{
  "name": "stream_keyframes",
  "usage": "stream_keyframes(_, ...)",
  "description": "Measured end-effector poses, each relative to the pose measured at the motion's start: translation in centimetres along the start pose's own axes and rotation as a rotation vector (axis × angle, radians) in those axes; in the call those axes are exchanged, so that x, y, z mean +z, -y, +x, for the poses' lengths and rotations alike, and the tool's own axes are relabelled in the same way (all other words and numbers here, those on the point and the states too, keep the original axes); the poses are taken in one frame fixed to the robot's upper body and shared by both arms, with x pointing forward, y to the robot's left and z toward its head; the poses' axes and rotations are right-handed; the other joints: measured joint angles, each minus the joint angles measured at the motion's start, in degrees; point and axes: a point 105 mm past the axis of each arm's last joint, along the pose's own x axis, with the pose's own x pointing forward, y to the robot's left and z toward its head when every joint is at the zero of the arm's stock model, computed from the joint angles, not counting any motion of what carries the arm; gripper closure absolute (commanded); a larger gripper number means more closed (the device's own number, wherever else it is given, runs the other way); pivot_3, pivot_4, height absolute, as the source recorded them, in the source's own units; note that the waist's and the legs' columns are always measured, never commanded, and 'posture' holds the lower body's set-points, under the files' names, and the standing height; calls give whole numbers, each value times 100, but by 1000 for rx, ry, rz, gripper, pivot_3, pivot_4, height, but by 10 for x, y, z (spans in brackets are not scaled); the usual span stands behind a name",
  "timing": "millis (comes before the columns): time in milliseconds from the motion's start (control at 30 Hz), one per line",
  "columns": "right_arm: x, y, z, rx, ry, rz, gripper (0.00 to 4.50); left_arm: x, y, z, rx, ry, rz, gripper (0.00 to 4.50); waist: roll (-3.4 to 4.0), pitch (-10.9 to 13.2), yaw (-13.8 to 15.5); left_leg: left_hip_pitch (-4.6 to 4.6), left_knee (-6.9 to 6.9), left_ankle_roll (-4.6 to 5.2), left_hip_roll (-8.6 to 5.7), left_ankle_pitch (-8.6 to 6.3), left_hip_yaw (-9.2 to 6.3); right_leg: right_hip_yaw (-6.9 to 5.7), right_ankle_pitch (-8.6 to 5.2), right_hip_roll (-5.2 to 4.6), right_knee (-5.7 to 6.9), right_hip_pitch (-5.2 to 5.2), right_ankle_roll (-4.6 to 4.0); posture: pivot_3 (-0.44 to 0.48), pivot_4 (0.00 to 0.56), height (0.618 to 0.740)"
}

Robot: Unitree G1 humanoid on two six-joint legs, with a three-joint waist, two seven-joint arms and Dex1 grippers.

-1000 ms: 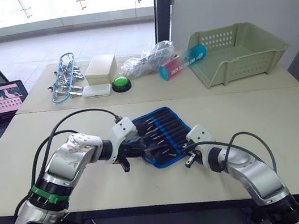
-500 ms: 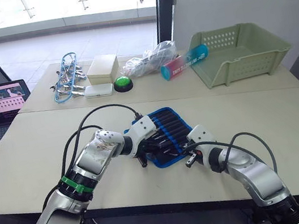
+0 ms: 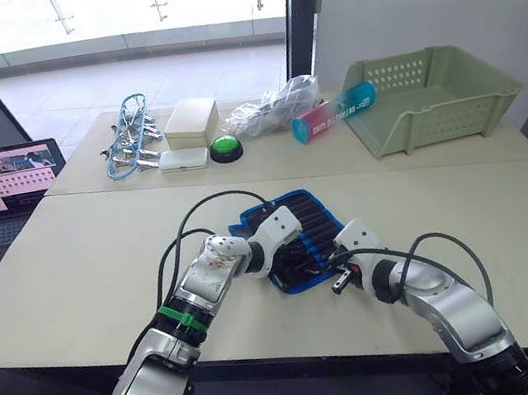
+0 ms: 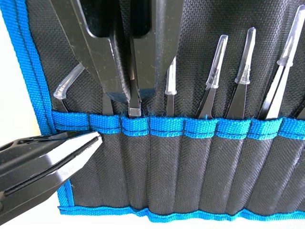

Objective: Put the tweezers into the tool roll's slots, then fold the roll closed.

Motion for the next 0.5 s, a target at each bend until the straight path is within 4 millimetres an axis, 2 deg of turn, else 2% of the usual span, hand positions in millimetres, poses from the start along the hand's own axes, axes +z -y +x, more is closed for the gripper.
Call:
stream_keyframes(133, 0, 0, 0, 0, 1, 0, 4500, 0, -1, -1, -5, 6, -13, 4490, 1, -2, -4, -2, 3, 1, 0, 1, 0, 1, 2, 0, 1, 0, 2, 0, 150, 740)
stream_keyframes(267, 1, -3, 0, 8, 5, -1, 4500, 1, -4, -6, 11, 1, -32, 3220, 1, -1, -37, -12, 0, 1, 0, 1, 0, 2, 2, 0, 2, -14, 1, 0, 150, 740)
stream_keyframes(367, 1, -6, 1, 24, 7, 0, 4500, 13, -6, -20, 25, 30, -30, 2223, 2, 0, -111, -25, -19, 2, 2, 0, -1, 2, 1, 2, 5, -35, -3, 0, 150, 740)
stream_keyframes(433, 2, -8, 0, 30, 10, 2, 4500, 24, -12, -40, 46, 61, -40, 1502, 3, 1, -180, -25, -26, 2, 4, 0, -2, 2, -2, 4, 9, -40, -8, 0, 150, 740)
stream_keyframes(500, 3, -9, 0, 35, 15, 3, 4500, 36, -13, -68, 45, 125, -92, 849, 6, 2, -217, -26, -30, 5, 4, -1, -2, 2, -2, 3, 8, -42, -9, 0, 150, 740)
